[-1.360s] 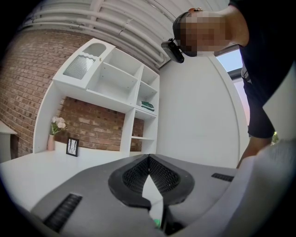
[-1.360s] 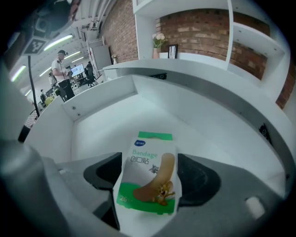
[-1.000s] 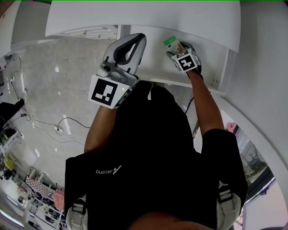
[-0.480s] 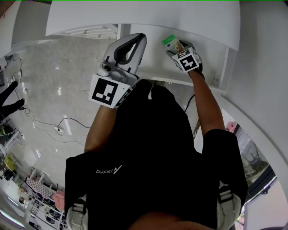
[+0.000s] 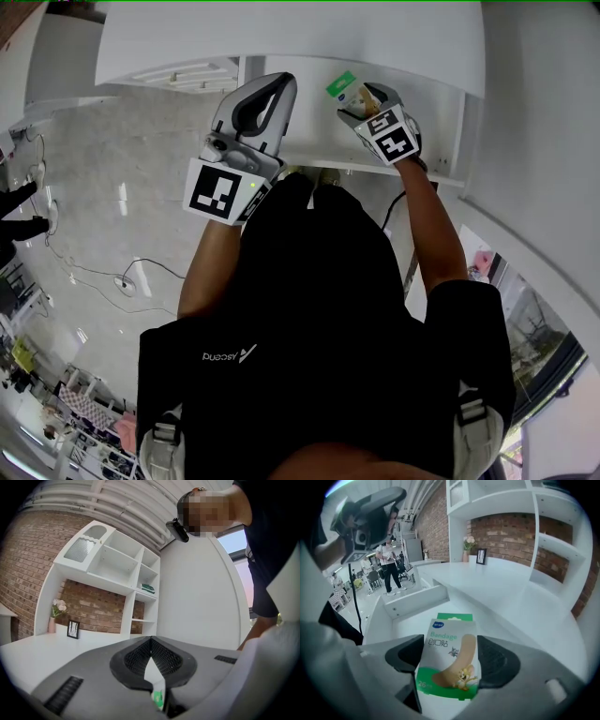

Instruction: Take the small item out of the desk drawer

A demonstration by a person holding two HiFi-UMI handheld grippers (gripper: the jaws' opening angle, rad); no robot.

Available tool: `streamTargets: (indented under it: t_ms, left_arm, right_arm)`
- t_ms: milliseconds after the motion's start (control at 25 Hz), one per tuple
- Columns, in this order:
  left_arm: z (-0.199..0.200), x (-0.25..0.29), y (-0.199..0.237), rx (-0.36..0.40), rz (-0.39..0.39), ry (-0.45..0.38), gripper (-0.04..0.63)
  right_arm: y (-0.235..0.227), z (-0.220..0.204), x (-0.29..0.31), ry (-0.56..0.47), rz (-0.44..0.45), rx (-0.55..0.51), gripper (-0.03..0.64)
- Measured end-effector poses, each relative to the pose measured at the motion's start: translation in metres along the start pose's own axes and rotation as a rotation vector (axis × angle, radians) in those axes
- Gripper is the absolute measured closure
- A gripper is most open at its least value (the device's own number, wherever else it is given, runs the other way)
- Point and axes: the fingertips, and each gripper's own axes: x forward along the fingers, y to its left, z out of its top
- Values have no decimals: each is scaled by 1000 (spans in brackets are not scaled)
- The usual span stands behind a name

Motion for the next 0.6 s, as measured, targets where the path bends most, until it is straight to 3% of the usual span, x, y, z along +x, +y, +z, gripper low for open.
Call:
streamTargets:
  t_ms: [600]
  left_arm:
    - [10, -5, -29, 38, -30, -17, 597]
  right_arm:
    - [12, 99, -133, -435, -88, 77, 264]
